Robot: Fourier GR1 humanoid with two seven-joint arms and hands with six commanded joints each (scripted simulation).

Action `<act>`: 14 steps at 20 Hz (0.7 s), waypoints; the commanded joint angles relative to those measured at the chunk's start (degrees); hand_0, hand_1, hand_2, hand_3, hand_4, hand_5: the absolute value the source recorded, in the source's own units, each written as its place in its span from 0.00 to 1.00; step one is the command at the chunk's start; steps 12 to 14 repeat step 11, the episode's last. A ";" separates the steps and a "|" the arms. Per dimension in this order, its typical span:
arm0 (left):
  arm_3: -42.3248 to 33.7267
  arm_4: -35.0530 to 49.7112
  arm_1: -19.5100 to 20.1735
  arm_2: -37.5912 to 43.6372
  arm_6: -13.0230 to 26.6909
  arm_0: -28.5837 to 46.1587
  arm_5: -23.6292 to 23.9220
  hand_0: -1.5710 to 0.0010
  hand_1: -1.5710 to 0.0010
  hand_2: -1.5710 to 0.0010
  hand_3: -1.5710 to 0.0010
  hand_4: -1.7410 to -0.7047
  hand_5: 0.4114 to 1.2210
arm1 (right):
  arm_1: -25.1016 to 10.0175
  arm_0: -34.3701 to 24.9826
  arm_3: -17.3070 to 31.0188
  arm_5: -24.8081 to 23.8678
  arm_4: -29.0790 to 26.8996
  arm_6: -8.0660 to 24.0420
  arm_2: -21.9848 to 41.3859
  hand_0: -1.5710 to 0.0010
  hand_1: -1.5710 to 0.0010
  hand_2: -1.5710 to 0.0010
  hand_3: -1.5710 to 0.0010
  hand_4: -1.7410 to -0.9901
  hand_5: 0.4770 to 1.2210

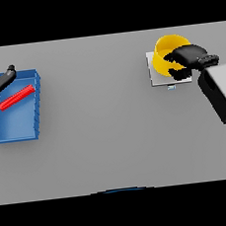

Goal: Pick up the red beaker and tilt it to pour out 1 green nut into yellow bowl. Pick up the yellow bowl and place it on the metallic measuring scale.

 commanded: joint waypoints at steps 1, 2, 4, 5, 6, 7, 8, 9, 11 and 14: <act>-0.53 0.27 0.00 0.22 -0.31 0.36 0.16 1.00 1.00 1.00 1.00 0.87 0.44 | 0.10 0.00 -0.27 0.76 -0.38 0.62 -0.20 0.61 0.65 0.70 0.75 0.33 0.56; -0.12 0.15 0.09 0.27 -0.17 0.49 0.18 1.00 1.00 1.00 1.00 0.87 0.43 | 0.09 -0.11 -0.22 1.00 -0.44 1.04 -0.33 0.69 0.71 0.76 0.80 0.34 0.52; -0.27 -0.35 0.03 -0.06 -0.01 0.40 0.47 1.00 1.00 1.00 1.00 0.88 0.42 | 0.29 0.11 0.09 0.62 0.05 0.73 0.17 0.80 0.81 0.85 0.87 0.37 0.48; -0.51 -0.26 0.31 0.08 -0.03 0.66 0.37 1.00 1.00 1.00 1.00 0.88 0.42 | 0.08 -0.03 0.44 0.33 0.71 0.30 0.69 0.84 0.84 0.88 0.89 0.39 0.47; -0.99 -0.13 0.51 0.20 0.15 0.92 0.37 1.00 1.00 1.00 1.00 0.87 0.42 | -0.15 0.16 0.42 0.46 1.03 0.11 1.06 0.87 0.88 0.90 0.92 0.41 0.46; -0.90 -0.37 0.01 -0.09 0.04 0.69 0.73 1.00 1.00 1.00 1.00 0.87 0.42 | -0.12 -0.28 0.65 0.96 1.10 0.41 1.11 0.90 0.90 0.92 0.93 0.43 0.45; -1.19 -0.12 0.54 0.20 0.13 0.77 0.39 1.00 1.00 1.00 1.00 0.87 0.42 | -0.24 -0.25 0.89 1.28 1.27 0.37 1.33 0.92 0.92 0.94 0.95 0.44 0.44; -1.34 -0.30 0.57 0.19 0.72 1.01 0.67 1.00 1.00 1.00 1.00 0.88 0.43 | -0.24 -0.69 1.01 1.97 1.24 1.20 1.24 0.94 0.94 0.95 0.96 0.45 0.43; -1.59 -0.04 0.56 0.10 0.43 1.01 0.26 1.00 1.00 1.00 1.00 0.88 0.43 | 0.00 -0.31 0.93 2.31 1.09 1.15 1.34 0.96 0.96 0.97 0.97 0.47 0.41; -1.59 -0.04 0.56 0.10 0.43 1.01 0.26 1.00 1.00 1.00 1.00 0.88 0.43 | 0.00 -0.31 0.93 2.31 1.09 1.15 1.34 0.96 0.96 0.97 0.97 0.47 0.41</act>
